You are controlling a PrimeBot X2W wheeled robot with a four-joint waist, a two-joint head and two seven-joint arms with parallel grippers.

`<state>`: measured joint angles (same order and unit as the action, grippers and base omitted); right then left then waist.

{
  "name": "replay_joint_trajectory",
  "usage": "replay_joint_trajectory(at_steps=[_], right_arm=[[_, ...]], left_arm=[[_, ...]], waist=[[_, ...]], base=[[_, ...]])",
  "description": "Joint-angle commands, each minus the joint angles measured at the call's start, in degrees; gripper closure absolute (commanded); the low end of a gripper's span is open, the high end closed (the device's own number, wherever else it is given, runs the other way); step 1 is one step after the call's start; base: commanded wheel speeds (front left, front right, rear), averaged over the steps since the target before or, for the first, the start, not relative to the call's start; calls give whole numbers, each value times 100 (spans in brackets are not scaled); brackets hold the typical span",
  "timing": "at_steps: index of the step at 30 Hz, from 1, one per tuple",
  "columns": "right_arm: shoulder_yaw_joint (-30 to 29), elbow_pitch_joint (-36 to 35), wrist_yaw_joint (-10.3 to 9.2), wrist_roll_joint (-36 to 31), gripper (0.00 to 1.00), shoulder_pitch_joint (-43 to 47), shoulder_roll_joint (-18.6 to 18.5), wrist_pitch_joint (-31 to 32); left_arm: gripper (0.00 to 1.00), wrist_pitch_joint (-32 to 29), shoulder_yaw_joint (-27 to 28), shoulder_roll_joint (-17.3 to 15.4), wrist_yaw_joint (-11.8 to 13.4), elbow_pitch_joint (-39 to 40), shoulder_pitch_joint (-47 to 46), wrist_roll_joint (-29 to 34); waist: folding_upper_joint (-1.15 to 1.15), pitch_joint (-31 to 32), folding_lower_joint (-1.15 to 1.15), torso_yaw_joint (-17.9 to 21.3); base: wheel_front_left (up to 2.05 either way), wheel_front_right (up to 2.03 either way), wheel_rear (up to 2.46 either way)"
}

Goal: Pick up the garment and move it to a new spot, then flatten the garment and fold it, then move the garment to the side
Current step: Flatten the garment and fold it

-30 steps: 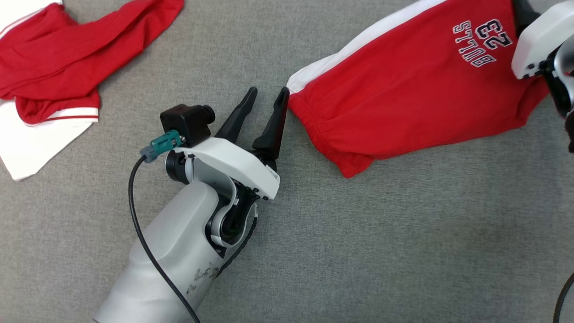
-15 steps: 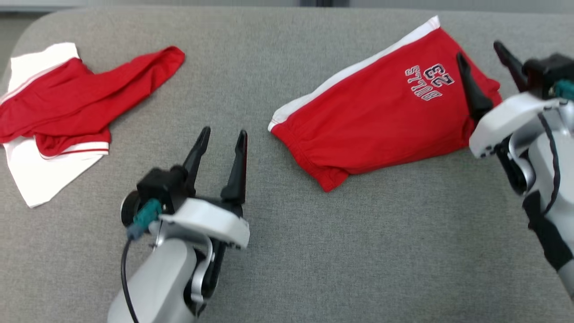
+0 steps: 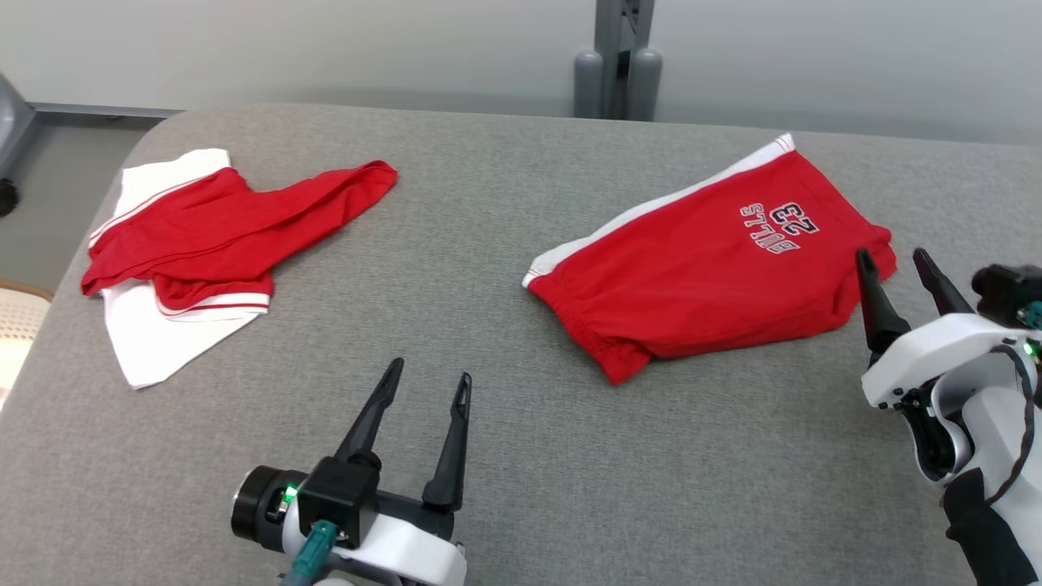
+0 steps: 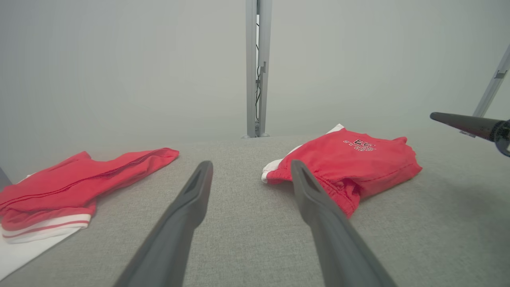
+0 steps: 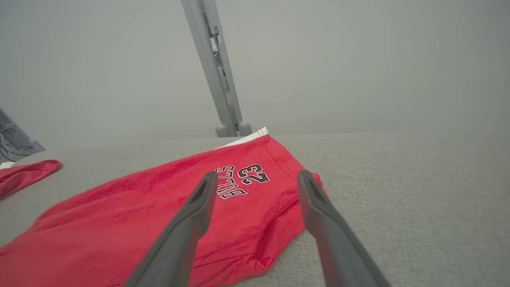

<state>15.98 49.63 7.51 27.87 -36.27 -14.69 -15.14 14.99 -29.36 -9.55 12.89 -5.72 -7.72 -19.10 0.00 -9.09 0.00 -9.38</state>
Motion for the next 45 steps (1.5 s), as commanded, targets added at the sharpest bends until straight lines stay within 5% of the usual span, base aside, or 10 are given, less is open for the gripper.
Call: replay_joint_trajectory(at_steps=[1,7,14,22,34,36,38,39,45], right_arm=[[-152,152,-3,157,0,82,42,-4],[-859,984,-3,633,0,-256,109,94],[-1476,2297,-2,197,0,-1208,-164,123],[-2340,2419,-2,-736,0,-1327,-392,642],[-3990,2423,-2,-2543,0,-1403,-80,949],[-4236,2429,-2,-2832,21,-1411,-39,1001],[-4468,2435,-2,-3094,60,-1426,-1,1048],[-4583,2437,-2,-3214,95,-1435,12,1057],[-5168,2295,-5,-3861,100,-1416,128,1055]], left_arm=[[0,21,15,27,-31,64,89,141],[0,21,12,177,-133,220,234,410],[0,21,-2,275,-278,288,56,669],[0,21,46,371,-446,207,-121,826],[0,21,76,425,-742,104,-337,991],[0,21,81,426,-782,89,-330,1017],[0,21,109,426,-791,87,-314,1018],[0,21,119,427,-802,83,-305,1030],[0,22,189,449,-781,108,-220,1058]], waist=[[0,106,0,-137],[0,-16,0,-369],[0,-399,0,-587],[0,-655,0,-737],[0,-805,0,-1005],[0,-826,0,-1054],[0,-840,0,-1087],[0,-847,0,-1100],[0,-836,0,-1007]], base=[[0,0,0],[0,0,0],[0,0,0],[0,0,0],[0,0,0],[0,0,0],[0,0,0],[0,0,0],[0,0,0]])
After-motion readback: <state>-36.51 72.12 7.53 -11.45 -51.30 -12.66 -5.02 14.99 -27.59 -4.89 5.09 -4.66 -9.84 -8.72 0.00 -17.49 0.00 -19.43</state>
